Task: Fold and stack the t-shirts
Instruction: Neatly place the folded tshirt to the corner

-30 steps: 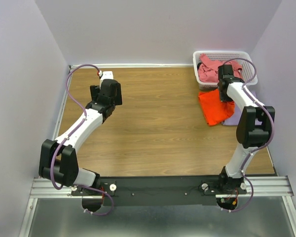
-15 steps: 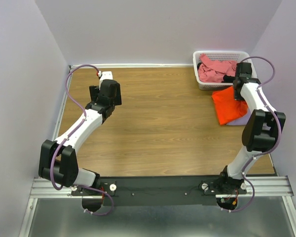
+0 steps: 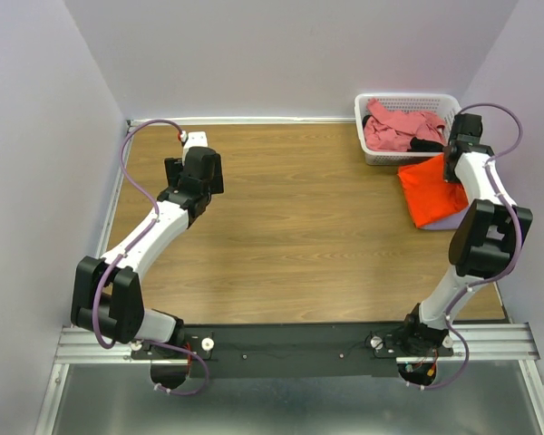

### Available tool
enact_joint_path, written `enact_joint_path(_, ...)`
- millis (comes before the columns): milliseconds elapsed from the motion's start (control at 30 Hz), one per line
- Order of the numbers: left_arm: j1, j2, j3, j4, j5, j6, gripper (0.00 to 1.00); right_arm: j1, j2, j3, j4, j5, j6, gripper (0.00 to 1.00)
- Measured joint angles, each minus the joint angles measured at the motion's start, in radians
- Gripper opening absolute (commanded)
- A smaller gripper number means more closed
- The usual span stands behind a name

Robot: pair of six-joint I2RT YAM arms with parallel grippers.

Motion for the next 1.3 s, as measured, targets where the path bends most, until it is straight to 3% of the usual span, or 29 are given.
enact_joint_path(767,0.0,0.0,-0.01,0.015,0.002,0.0,0.93,-0.079,0.129,0.012,0.084,0.032,0.018,0.01)
enact_joint_path(833,0.0,0.0,-0.01,0.015,0.008,0.001,0.93,-0.092,0.137,0.012,0.094,0.034,0.024,0.05)
enact_joint_path(900,0.0,0.001,-0.01,0.015,0.01,0.001,0.93,-0.1,0.151,0.012,0.103,0.034,0.029,0.17)
enact_joint_path(933,0.0,0.001,-0.01,0.015,0.013,0.0,0.93,-0.102,0.162,0.012,0.106,0.034,0.032,0.29)
enact_joint_path(1067,0.0,0.003,-0.01,0.015,0.019,0.0,0.93,-0.103,0.194,0.011,0.108,0.04,0.053,0.56)
enact_joint_path(1300,0.0,0.01,-0.01,0.016,0.035,0.0,0.93,-0.103,0.185,0.003,0.118,0.122,0.106,0.77)
